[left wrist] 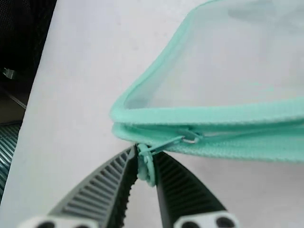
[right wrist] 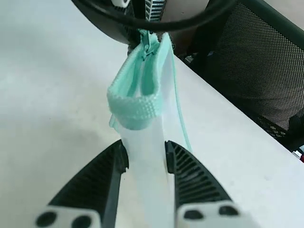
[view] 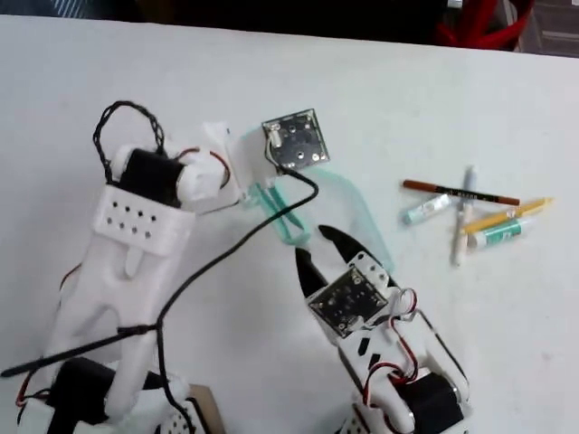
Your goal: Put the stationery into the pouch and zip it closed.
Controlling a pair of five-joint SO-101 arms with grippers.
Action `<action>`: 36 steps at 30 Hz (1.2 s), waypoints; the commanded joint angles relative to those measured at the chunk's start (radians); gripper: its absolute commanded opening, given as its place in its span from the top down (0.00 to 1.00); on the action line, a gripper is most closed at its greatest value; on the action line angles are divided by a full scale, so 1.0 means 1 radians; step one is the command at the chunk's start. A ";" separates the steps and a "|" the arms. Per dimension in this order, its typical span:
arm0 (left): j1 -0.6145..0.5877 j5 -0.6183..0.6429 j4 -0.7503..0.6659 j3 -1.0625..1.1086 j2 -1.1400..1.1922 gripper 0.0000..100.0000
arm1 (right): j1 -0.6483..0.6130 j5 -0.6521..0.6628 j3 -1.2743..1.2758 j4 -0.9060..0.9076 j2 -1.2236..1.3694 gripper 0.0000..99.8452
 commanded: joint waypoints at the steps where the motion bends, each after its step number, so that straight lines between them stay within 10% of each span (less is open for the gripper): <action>1: -0.039 0.040 -0.032 -0.087 0.019 0.96 | 0.013 -0.014 -0.041 0.021 0.001 0.98; 36: -0.113 0.104 -0.143 -0.199 0.150 0.96 | 0.013 -0.014 -0.037 0.035 0.001 0.98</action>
